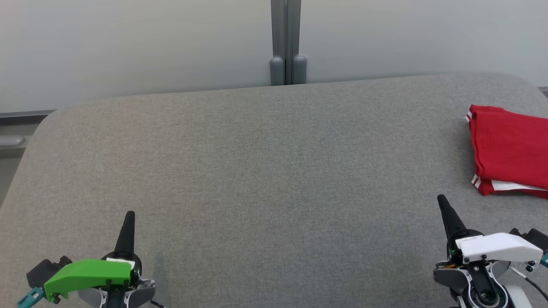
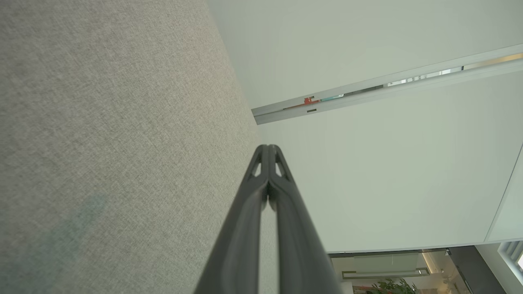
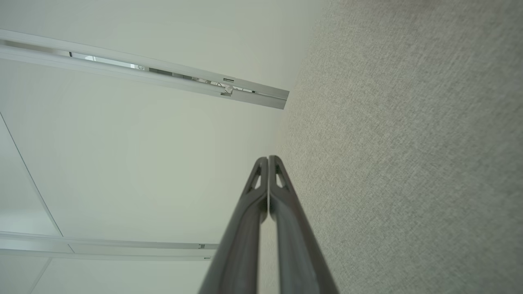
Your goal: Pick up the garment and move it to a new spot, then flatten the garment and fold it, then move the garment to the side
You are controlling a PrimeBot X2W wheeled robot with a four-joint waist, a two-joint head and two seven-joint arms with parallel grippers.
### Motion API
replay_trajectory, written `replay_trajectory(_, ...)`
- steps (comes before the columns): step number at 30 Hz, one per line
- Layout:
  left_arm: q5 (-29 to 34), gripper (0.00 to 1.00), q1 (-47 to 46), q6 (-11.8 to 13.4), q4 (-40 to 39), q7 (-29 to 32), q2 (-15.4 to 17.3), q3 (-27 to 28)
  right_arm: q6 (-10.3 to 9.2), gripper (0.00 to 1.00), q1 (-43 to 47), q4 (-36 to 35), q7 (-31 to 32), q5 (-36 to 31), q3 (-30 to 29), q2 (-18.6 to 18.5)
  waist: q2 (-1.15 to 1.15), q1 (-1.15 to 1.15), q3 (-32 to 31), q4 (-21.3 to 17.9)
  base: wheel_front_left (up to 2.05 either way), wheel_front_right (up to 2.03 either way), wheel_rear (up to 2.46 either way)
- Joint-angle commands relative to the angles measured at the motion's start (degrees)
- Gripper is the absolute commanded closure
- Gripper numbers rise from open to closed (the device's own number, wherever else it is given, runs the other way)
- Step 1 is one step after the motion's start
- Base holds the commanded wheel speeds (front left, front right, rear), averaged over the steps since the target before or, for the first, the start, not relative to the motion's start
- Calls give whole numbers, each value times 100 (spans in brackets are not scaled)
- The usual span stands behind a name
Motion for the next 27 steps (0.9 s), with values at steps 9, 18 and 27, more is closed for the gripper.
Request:
replay_trajectory(9, -436, 100, -164, -101, -67, 129, 3, 153, -1, 100, -154, -53, 115, 504, -62, -31, 0, 0, 15, -33, 0, 0, 0)
replay_trajectory(18, -782, 100, -196, -165, -92, 232, 2, 262, -1, 100, -187, -50, 201, 896, -95, -32, 0, 0, 28, -66, 0, 0, 0)
replay_trajectory(27, -1109, 100, -219, -224, -110, 328, 0, 355, -2, 100, -225, -46, 285, 1258, -129, -34, 0, 0, 42, -98, 0, 0, 0)
